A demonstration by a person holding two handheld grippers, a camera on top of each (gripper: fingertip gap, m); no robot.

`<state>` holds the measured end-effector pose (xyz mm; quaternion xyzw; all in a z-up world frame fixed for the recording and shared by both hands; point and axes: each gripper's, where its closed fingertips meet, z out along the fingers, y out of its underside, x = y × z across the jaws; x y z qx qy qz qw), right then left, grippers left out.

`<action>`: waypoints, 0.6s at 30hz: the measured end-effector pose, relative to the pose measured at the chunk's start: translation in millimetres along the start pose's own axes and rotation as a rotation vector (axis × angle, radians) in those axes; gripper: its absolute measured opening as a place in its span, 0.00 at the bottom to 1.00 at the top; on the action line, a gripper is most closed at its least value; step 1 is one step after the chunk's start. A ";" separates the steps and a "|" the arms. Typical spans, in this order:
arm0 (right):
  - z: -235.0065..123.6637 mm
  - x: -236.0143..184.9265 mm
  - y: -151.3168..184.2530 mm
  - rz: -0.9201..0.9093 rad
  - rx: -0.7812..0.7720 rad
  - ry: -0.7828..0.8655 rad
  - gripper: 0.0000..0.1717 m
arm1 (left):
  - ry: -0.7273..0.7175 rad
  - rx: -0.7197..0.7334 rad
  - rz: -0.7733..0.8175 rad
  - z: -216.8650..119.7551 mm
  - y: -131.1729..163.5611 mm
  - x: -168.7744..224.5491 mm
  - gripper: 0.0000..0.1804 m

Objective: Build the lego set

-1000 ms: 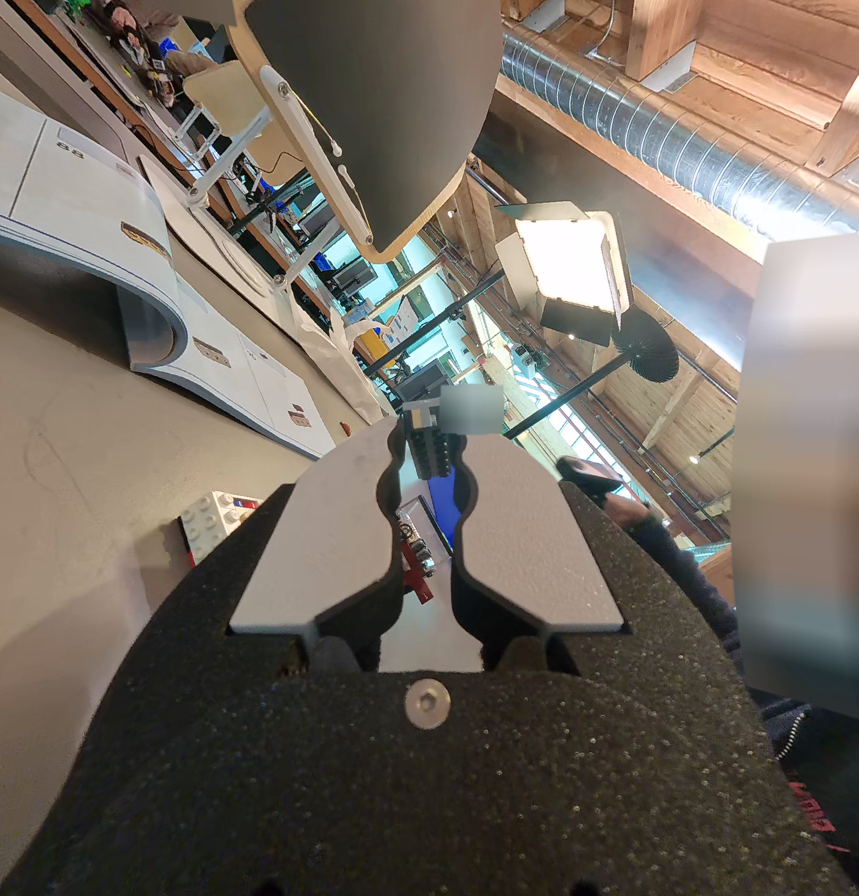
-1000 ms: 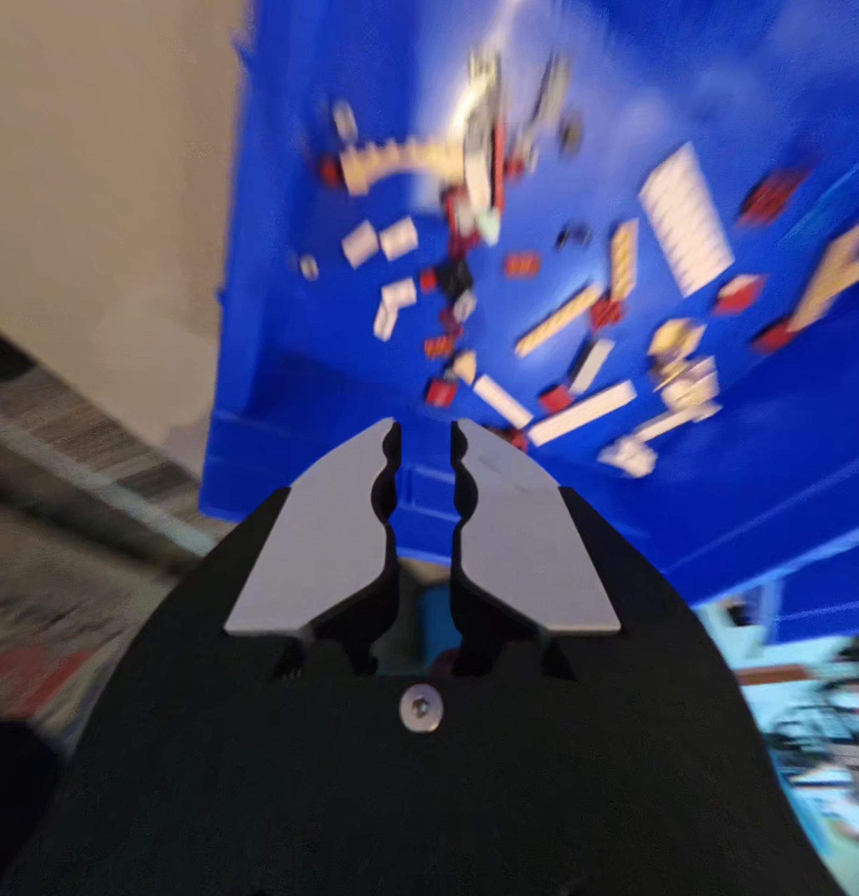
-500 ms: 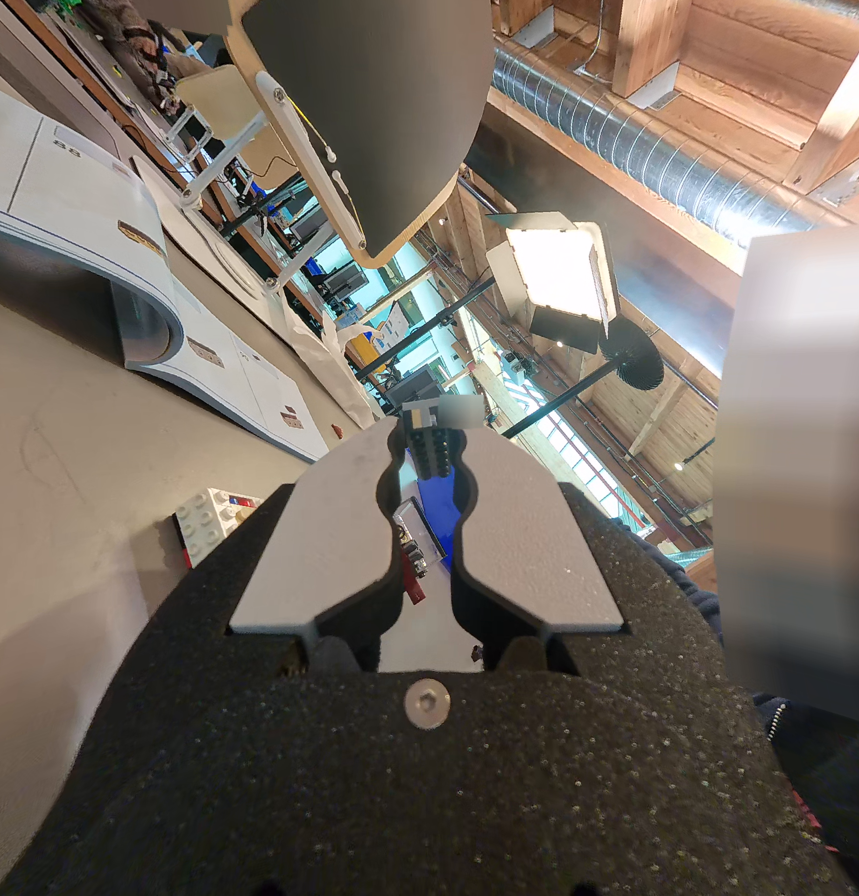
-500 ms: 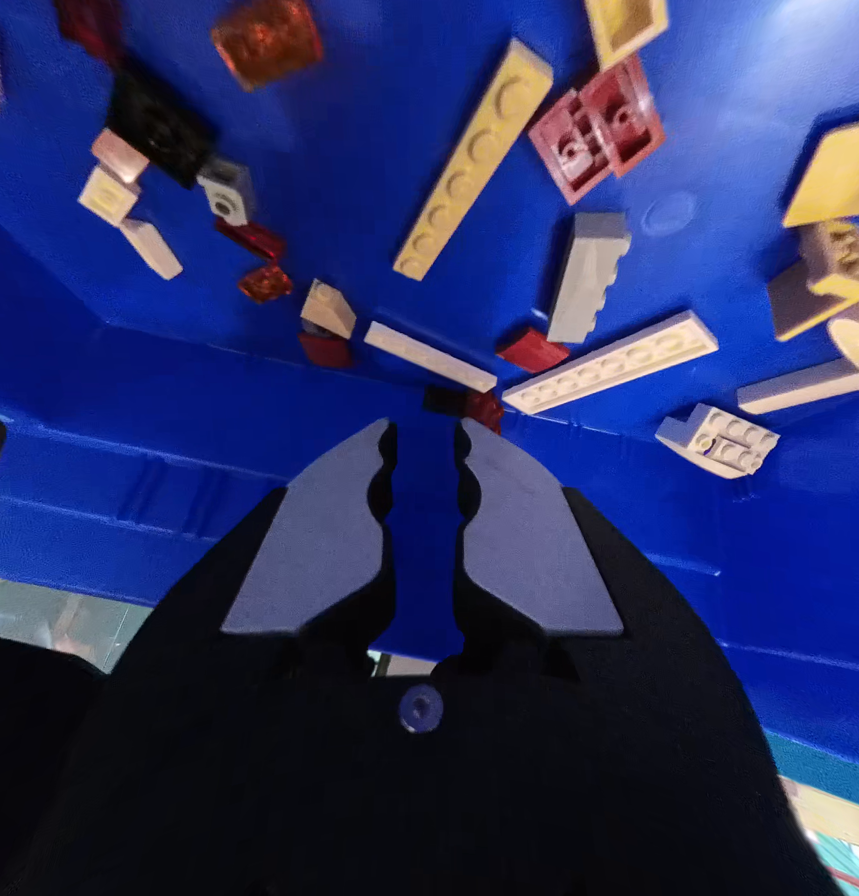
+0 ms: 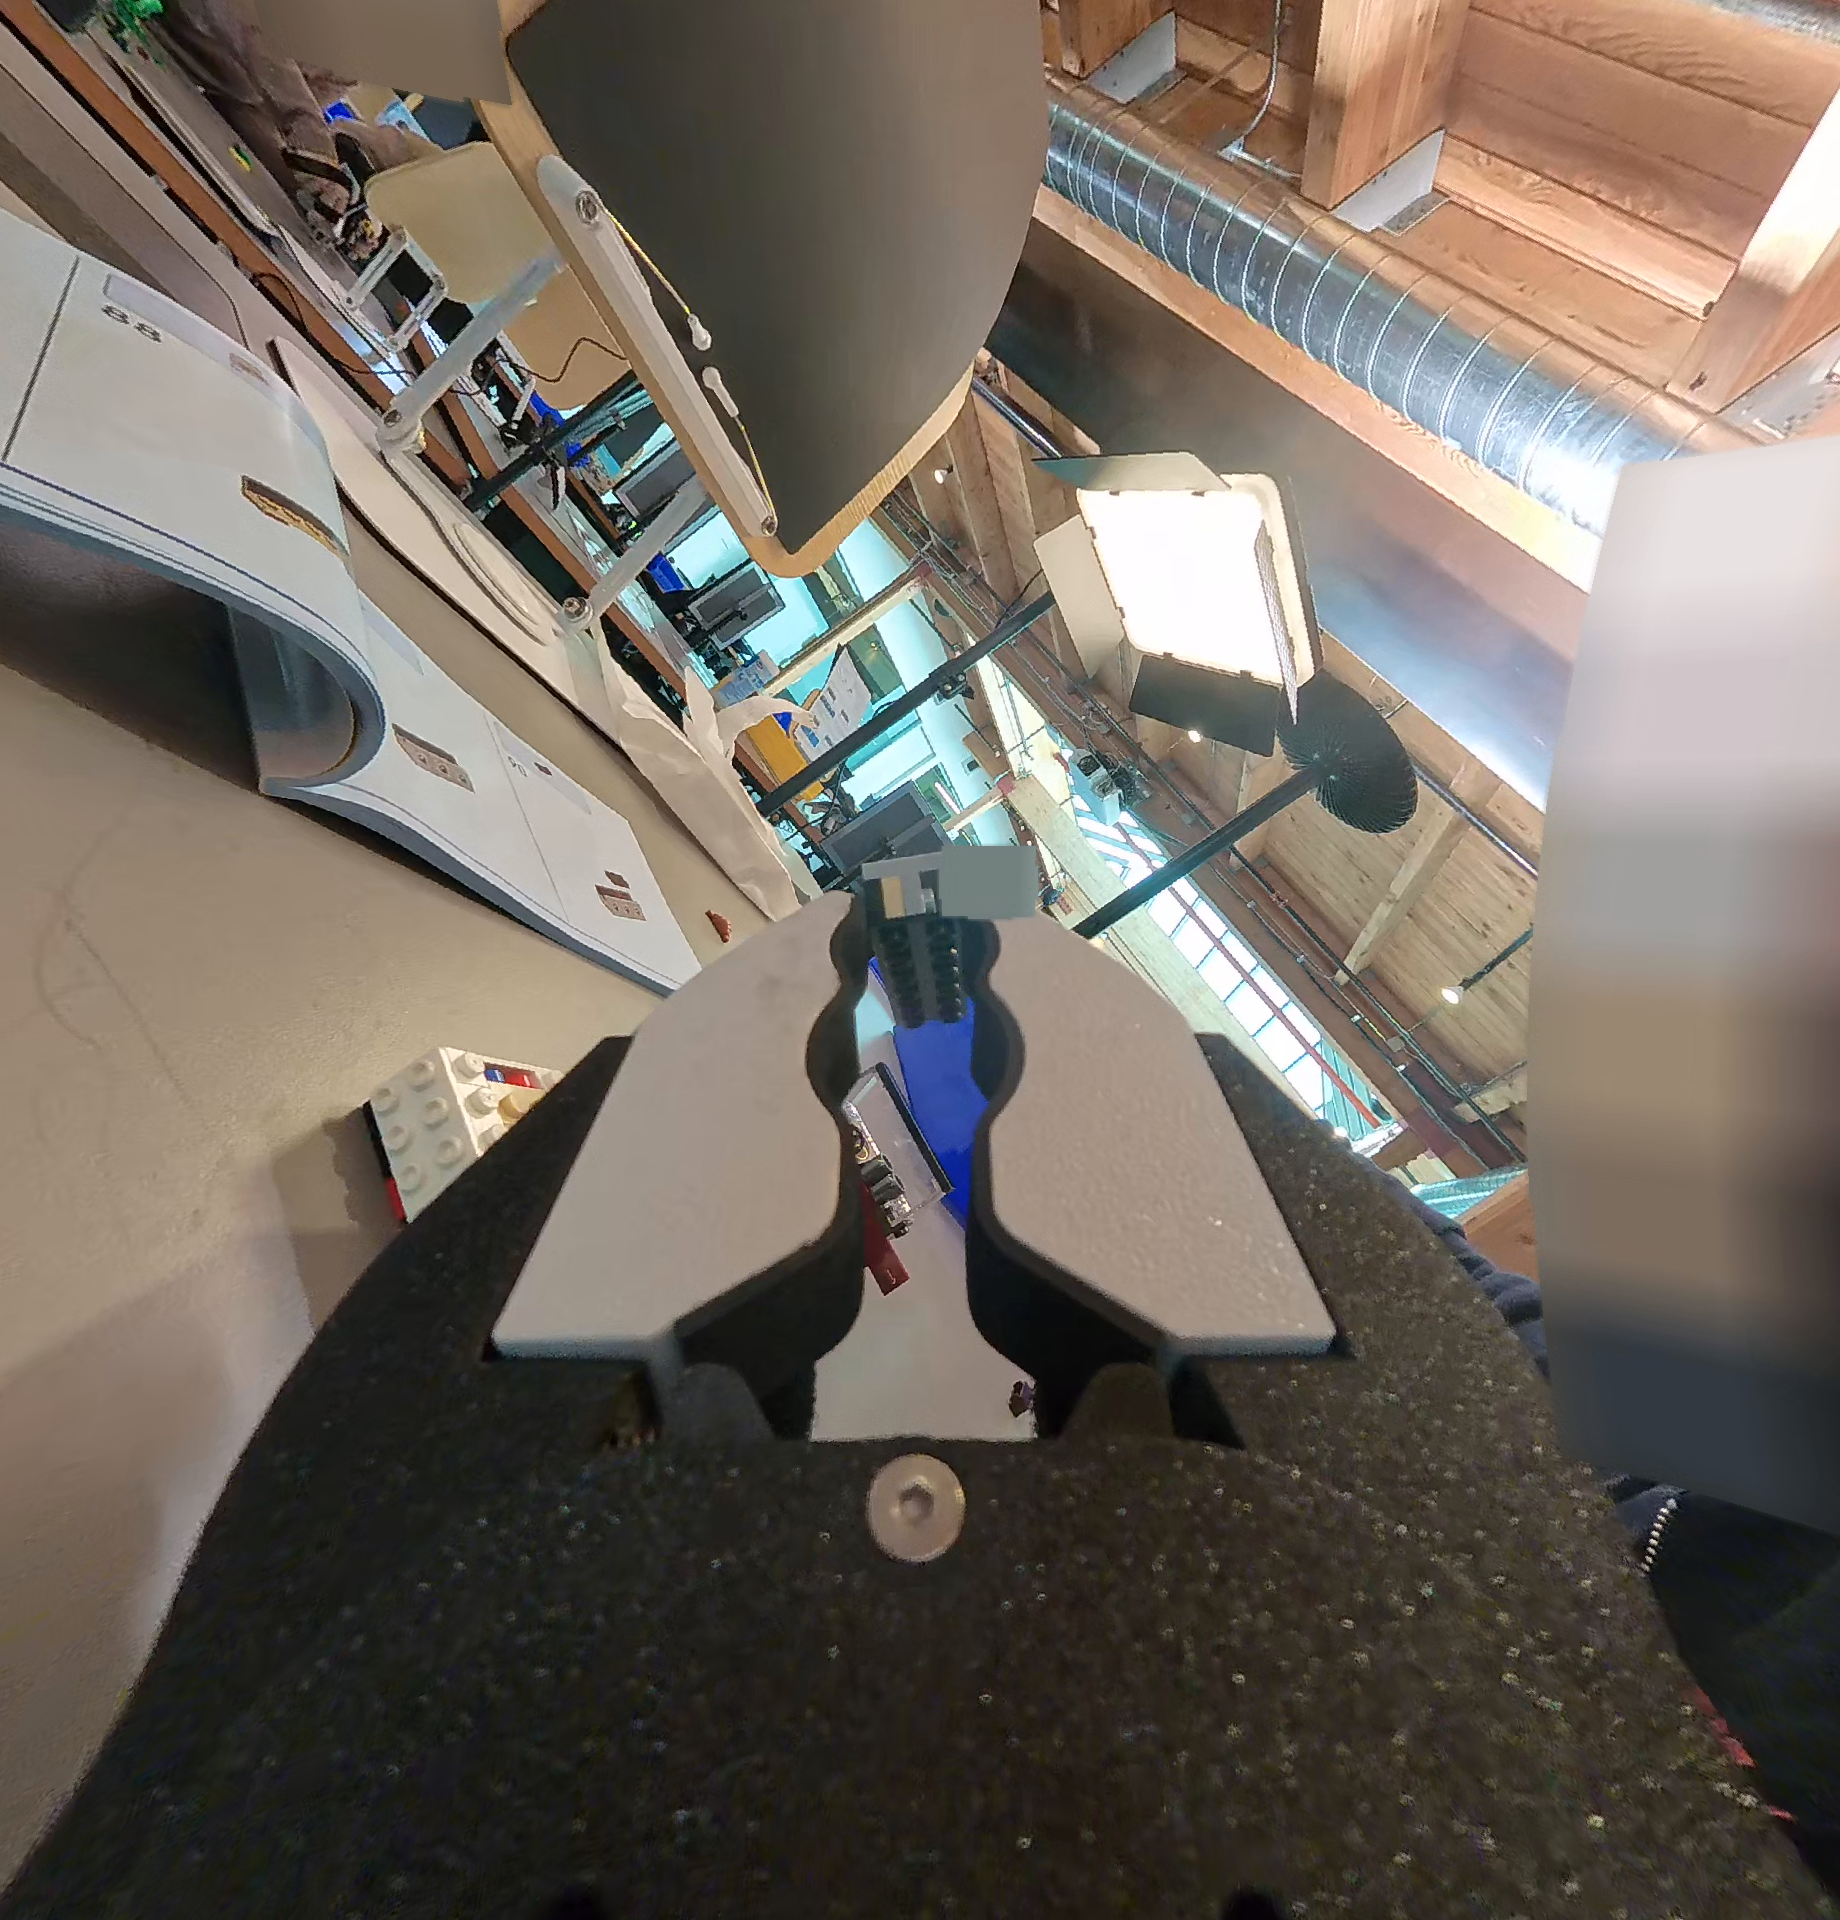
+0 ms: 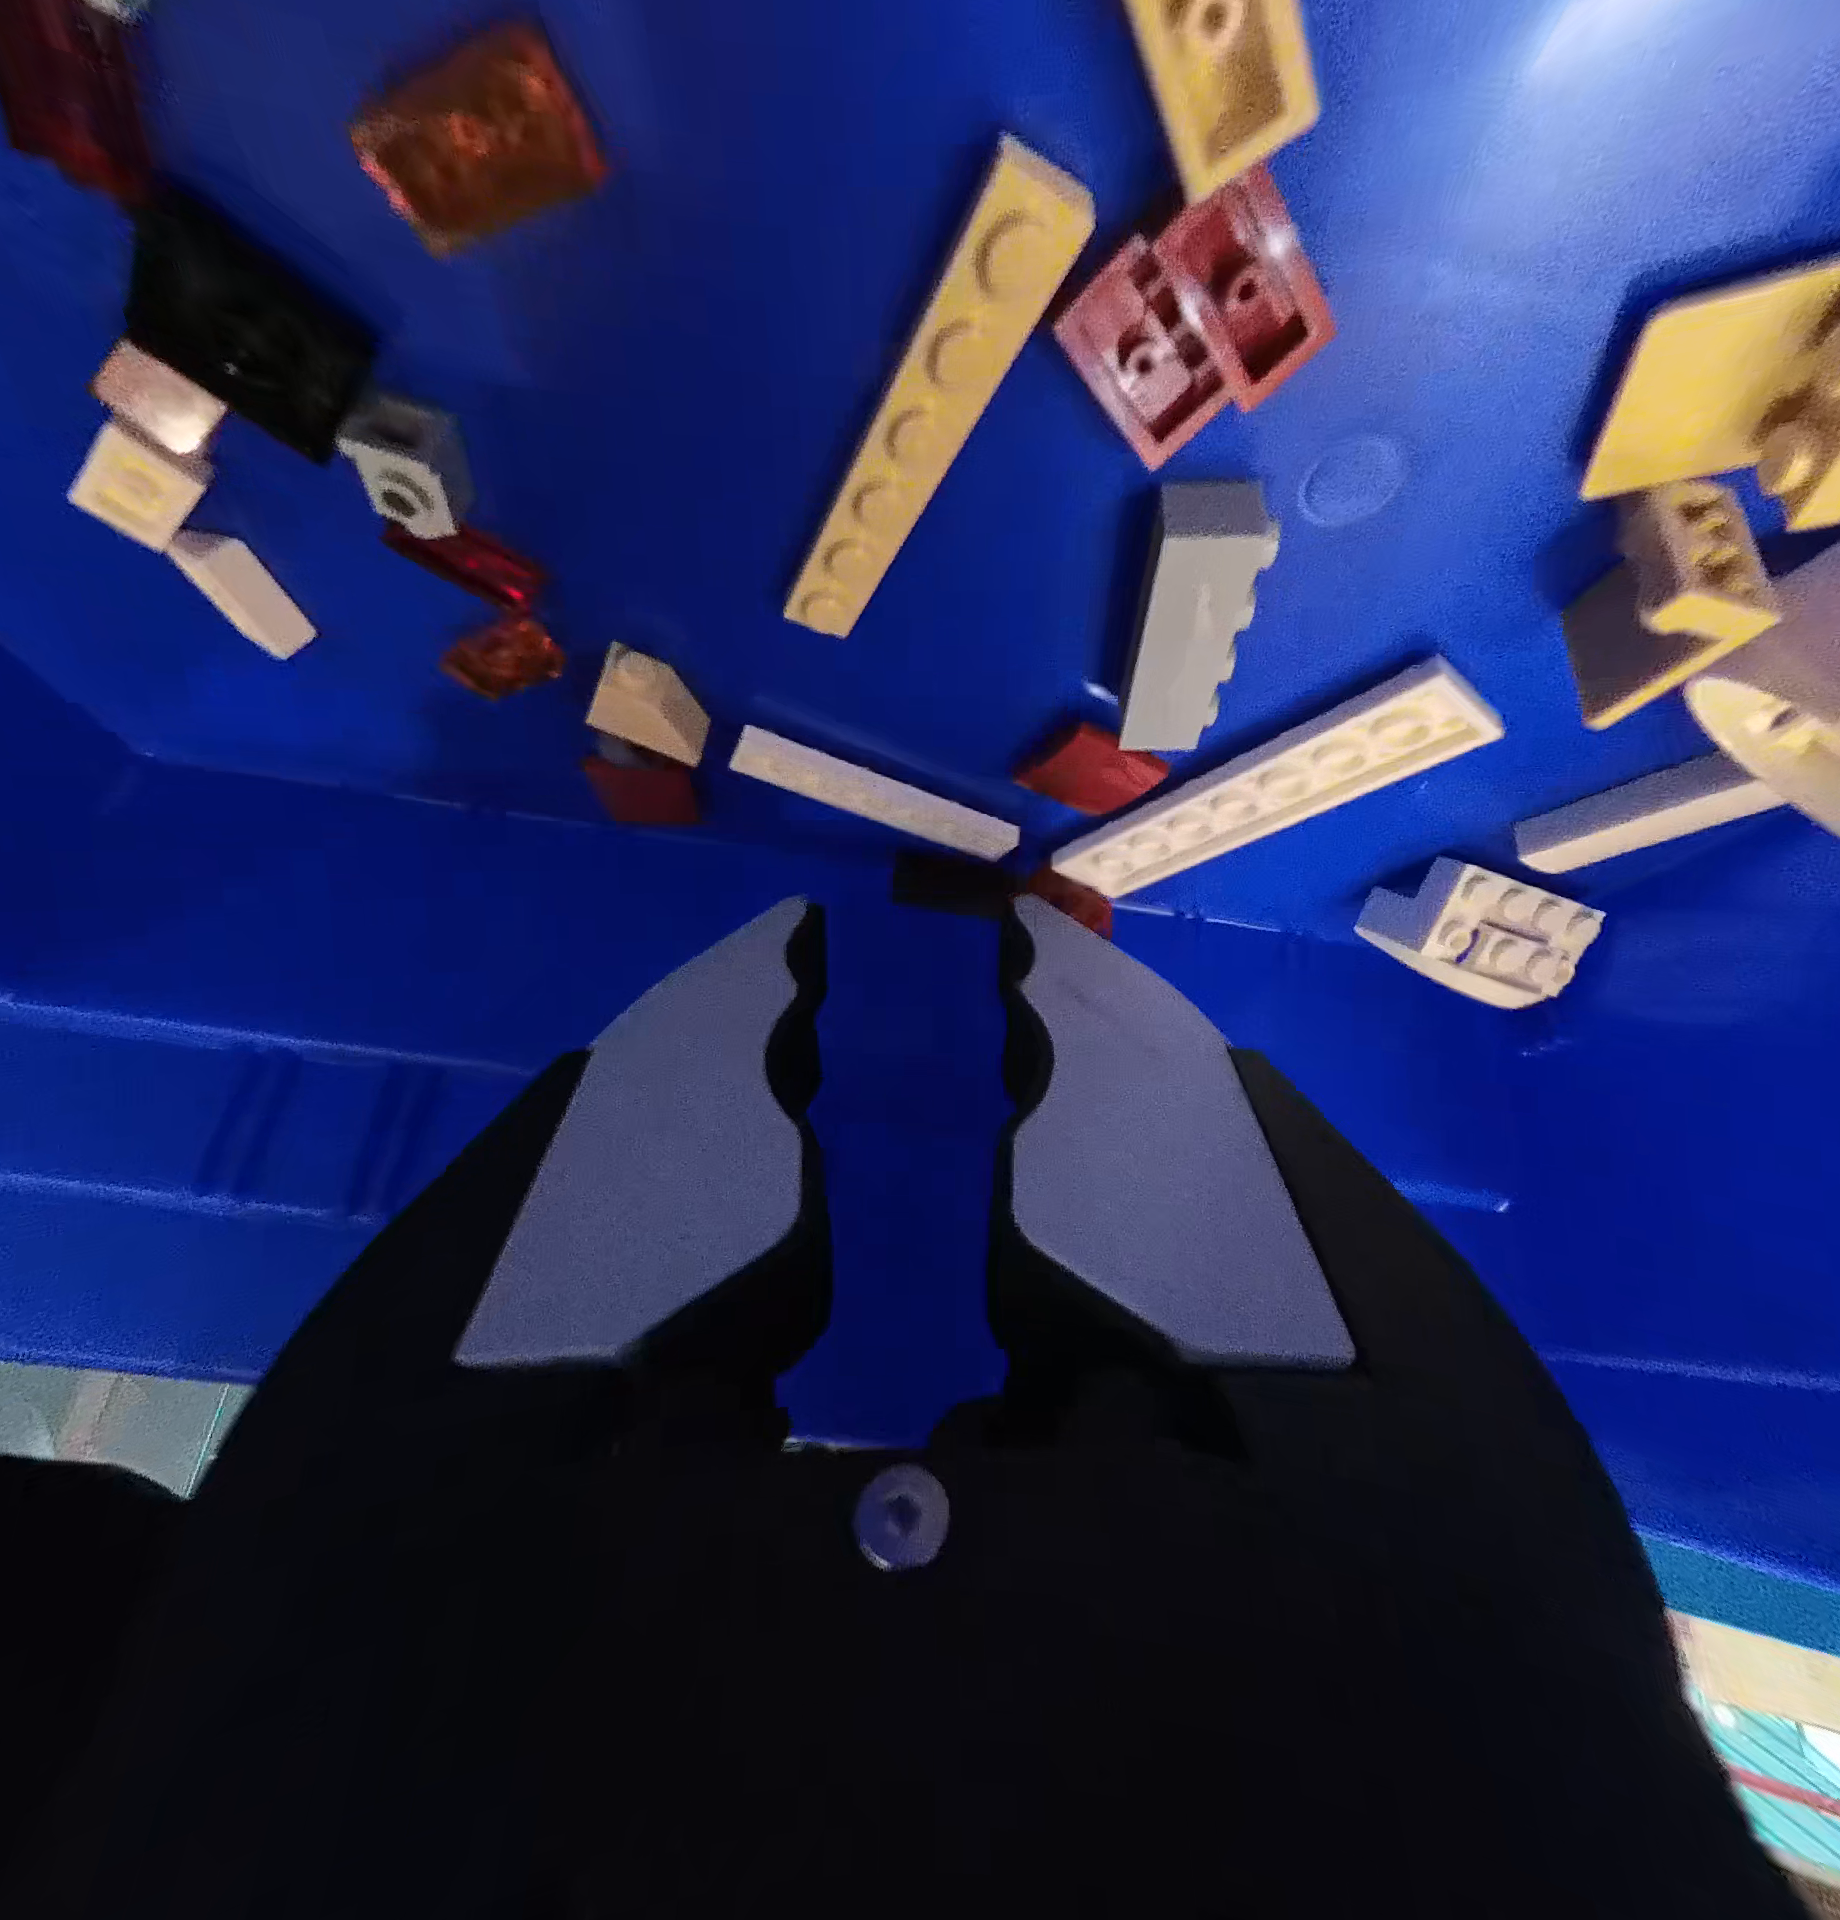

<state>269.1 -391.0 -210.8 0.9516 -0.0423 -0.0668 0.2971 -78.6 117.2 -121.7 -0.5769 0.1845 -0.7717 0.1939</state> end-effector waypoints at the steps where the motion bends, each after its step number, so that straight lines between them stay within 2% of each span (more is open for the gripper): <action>1: 1.3 2.5 0.0 0.008 -0.009 0.017 0.21 | 0.000 -0.001 0.001 0.0 0.1 0.1 0.09; 4: 6.5 5.9 0.4 0.018 -0.037 0.037 0.24 | 0.002 0.004 0.001 -0.6 -0.4 0.4 0.09; 9: 15.5 6.8 3.4 0.012 -0.089 0.040 0.14 | 0.005 0.009 -0.002 -1.5 -1.0 0.7 0.09; 12: 14.1 7.1 5.3 0.011 -0.075 0.050 0.14 | 0.005 0.006 0.001 -1.0 -0.6 0.9 0.09; 16: -5.3 -0.8 3.8 0.019 0.063 0.075 0.14 | 0.006 -0.001 0.008 -0.6 0.6 1.7 0.09; 18: -29.4 -15.7 -4.8 0.012 0.225 0.104 0.14 | 0.008 -0.007 0.013 -0.3 1.7 2.7 0.09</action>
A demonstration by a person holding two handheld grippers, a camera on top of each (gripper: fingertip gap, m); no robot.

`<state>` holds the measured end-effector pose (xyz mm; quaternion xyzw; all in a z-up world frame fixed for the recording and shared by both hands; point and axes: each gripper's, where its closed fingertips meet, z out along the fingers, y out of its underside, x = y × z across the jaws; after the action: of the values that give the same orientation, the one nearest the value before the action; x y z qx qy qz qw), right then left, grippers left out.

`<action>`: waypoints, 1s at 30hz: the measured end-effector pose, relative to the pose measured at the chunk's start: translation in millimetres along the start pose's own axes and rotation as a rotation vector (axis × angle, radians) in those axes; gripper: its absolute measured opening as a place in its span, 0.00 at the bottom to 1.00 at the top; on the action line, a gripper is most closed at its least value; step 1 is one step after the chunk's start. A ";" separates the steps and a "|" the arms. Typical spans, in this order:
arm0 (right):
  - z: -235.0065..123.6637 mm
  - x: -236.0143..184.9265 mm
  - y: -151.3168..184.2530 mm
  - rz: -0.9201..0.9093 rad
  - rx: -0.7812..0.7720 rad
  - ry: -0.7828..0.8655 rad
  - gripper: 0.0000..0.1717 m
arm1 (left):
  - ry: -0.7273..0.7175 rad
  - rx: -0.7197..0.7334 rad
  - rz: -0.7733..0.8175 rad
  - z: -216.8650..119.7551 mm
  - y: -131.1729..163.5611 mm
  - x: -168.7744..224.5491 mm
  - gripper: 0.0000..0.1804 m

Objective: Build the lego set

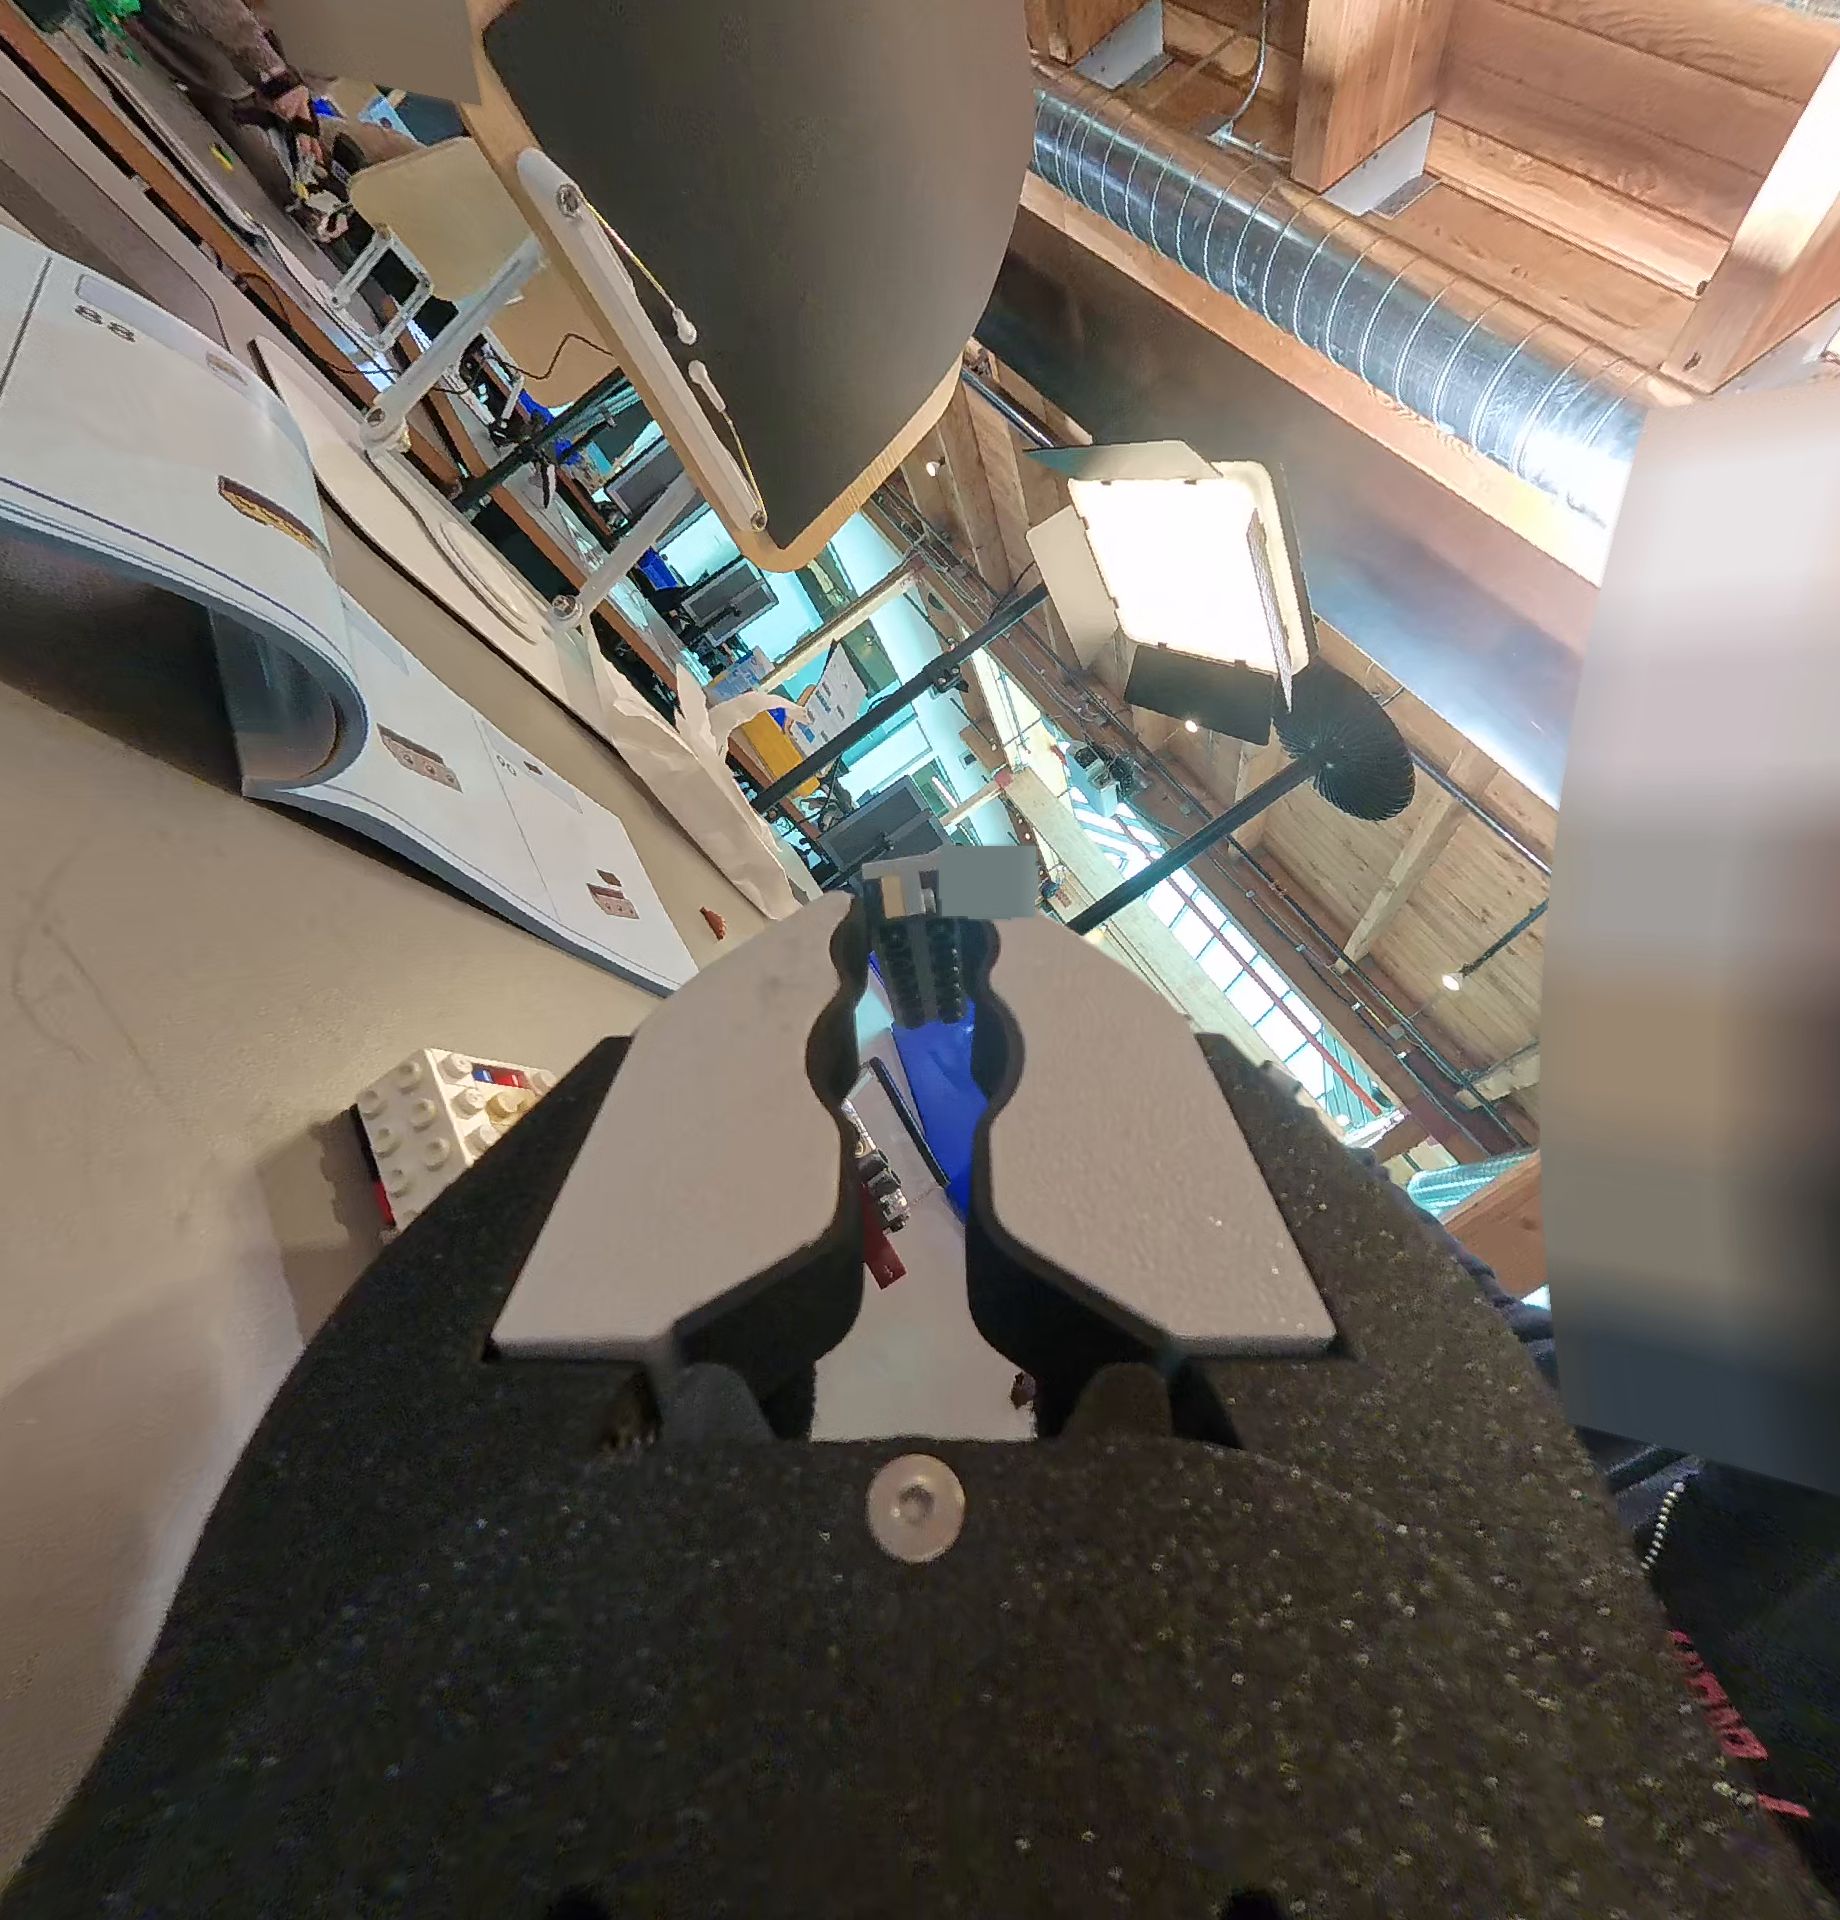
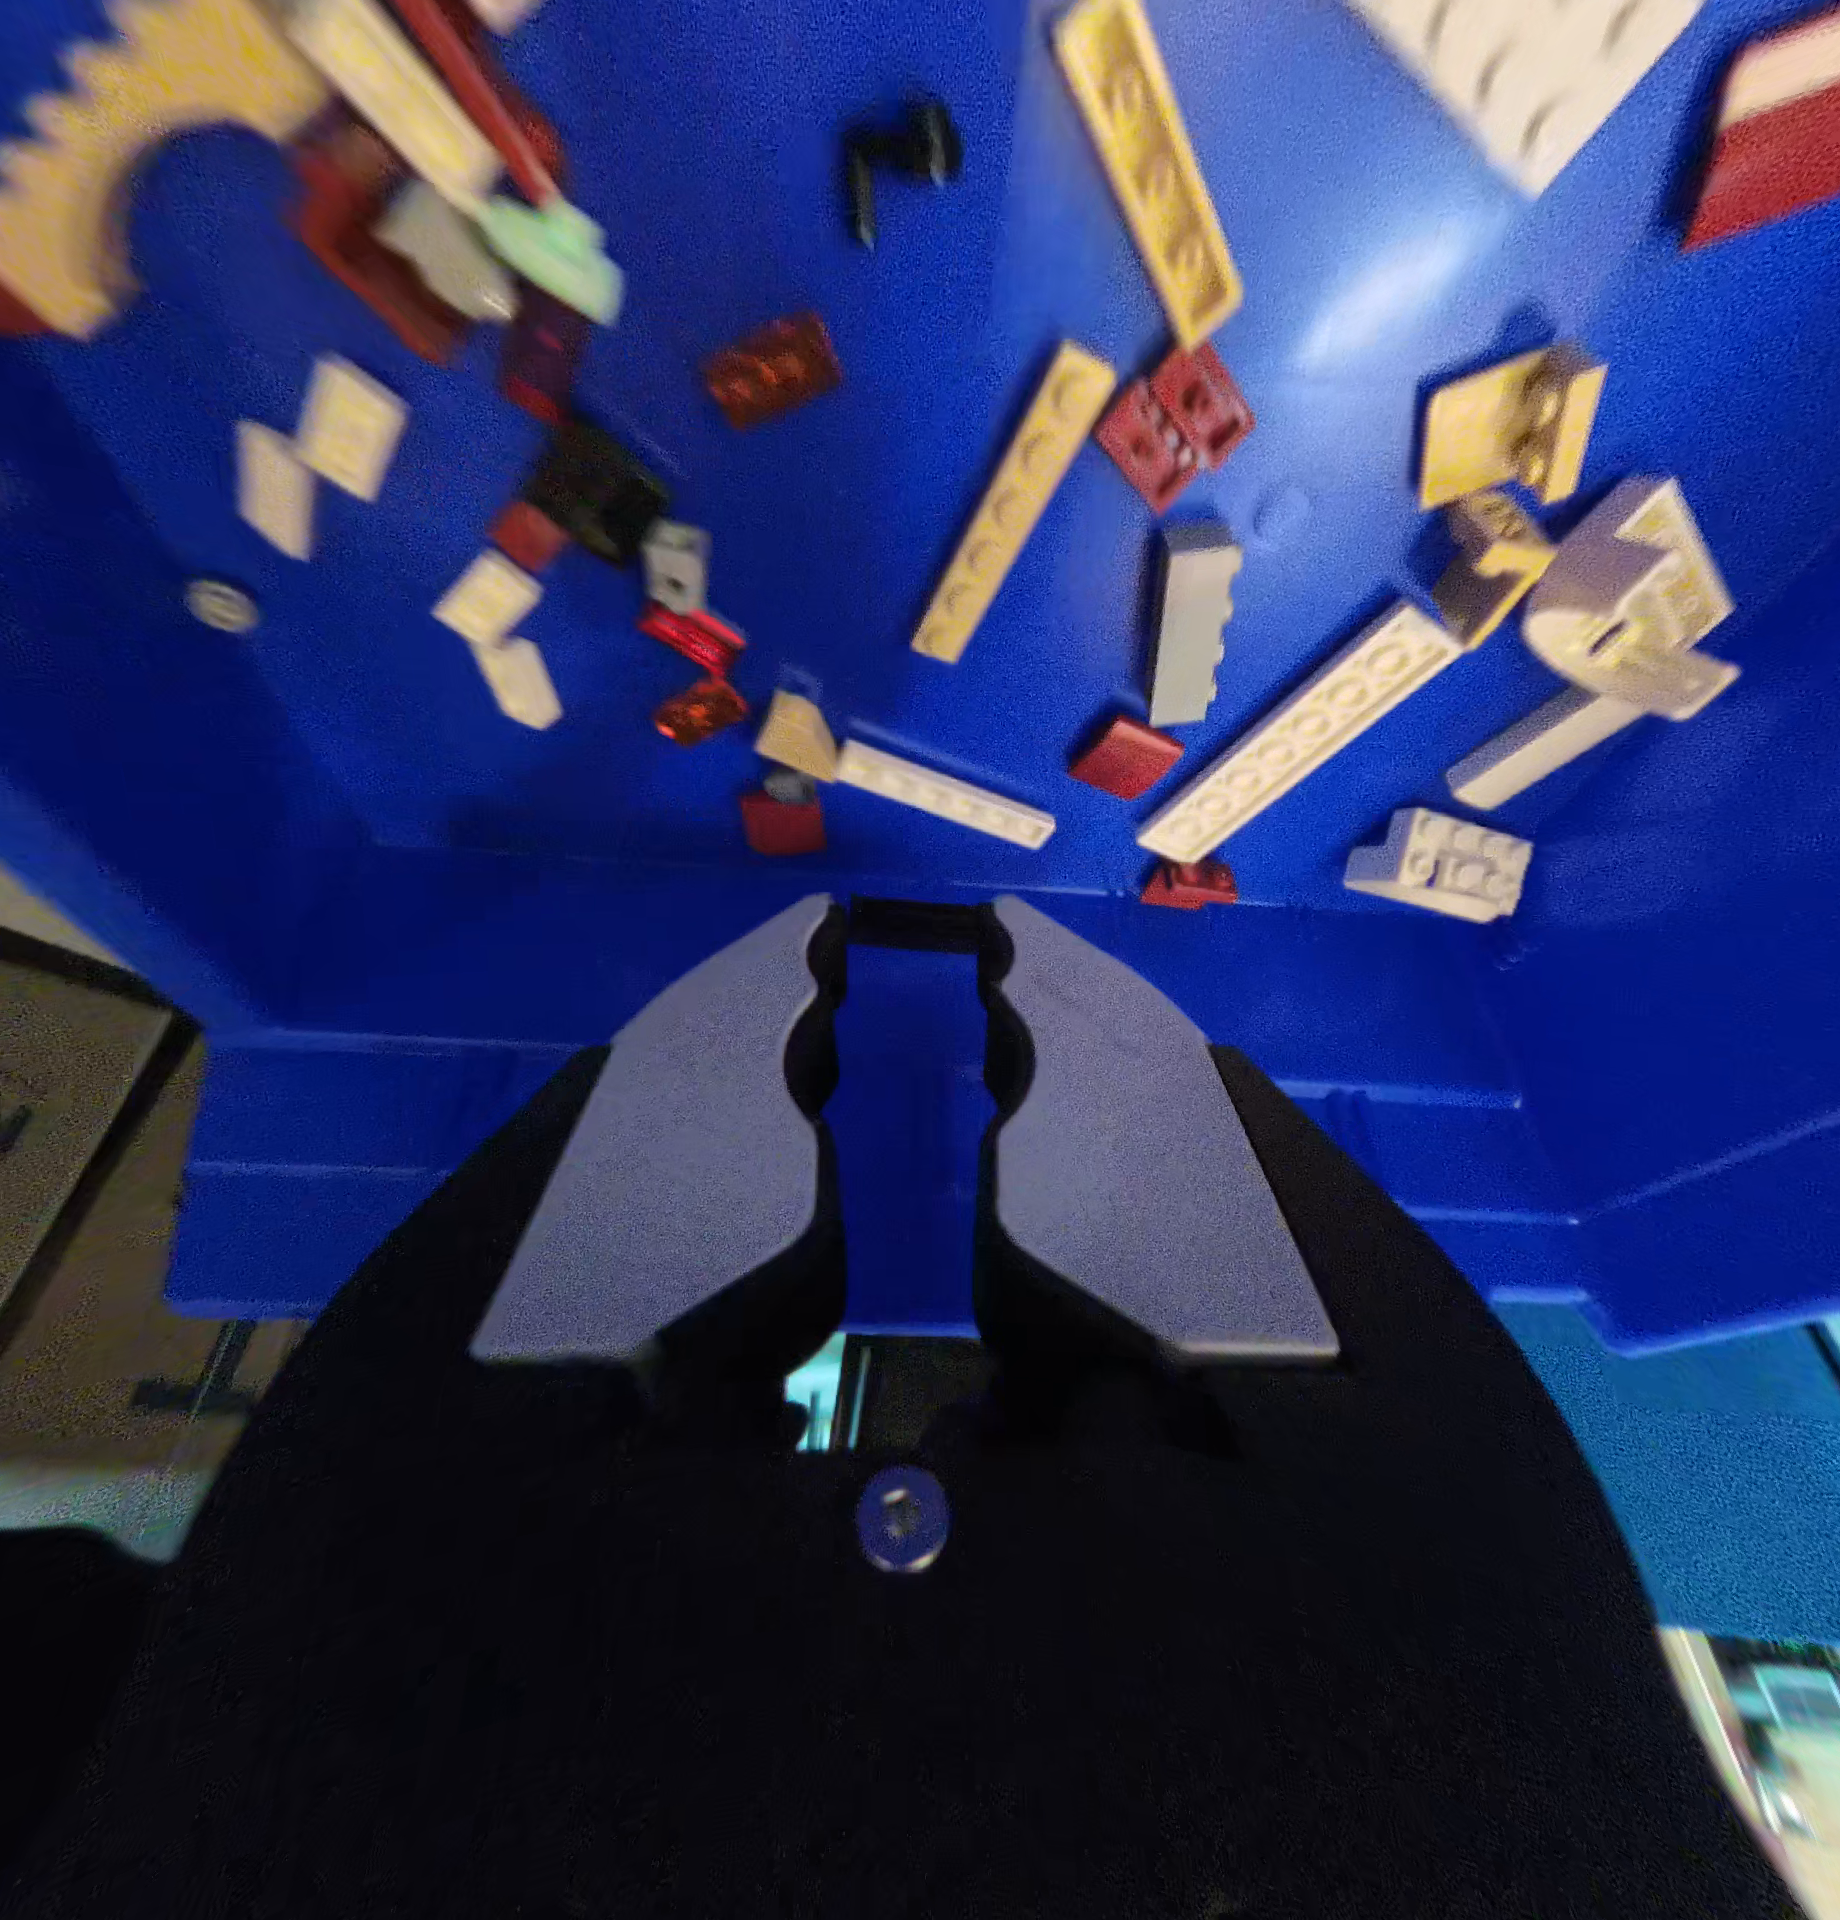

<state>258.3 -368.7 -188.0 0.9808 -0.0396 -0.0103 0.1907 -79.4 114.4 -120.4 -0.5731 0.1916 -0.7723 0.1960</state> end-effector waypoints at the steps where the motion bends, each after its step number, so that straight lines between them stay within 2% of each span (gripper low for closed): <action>1: -15.9 -11.0 -11.6 -0.013 0.109 0.015 0.14 | 0.000 -0.004 0.005 0.2 0.6 0.5 0.09; 6: -109.1 -110.5 -78.0 -0.241 0.651 0.093 0.14 | -0.003 -0.047 0.029 5.1 9.0 3.6 0.09; 8: -132.6 -159.3 -105.3 -0.375 0.818 0.092 0.14 | 0.006 -0.064 0.017 7.7 13.3 5.6 0.09; 14: -161.3 -252.3 -187.4 -0.552 1.161 0.007 0.14 | 0.018 -0.132 -0.005 14.5 32.1 12.1 0.09; 19: -178.0 -289.1 -235.9 -0.564 1.435 -0.094 0.14 | 0.069 -0.132 -0.031 13.0 37.2 19.9 0.09; 22: -179.0 -294.7 -251.8 -0.530 1.501 -0.144 0.14 | 0.091 -0.123 -0.042 10.7 35.6 21.9 0.09; 30: -169.7 -294.2 -271.1 -0.505 1.524 -0.184 0.14 | 0.081 -0.156 -0.051 10.6 41.0 21.3 0.09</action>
<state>-8.9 -30.8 -130.8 0.8158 0.1715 -0.1037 -0.5425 -71.5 67.6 -121.6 -0.5595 0.2442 -0.7824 0.1233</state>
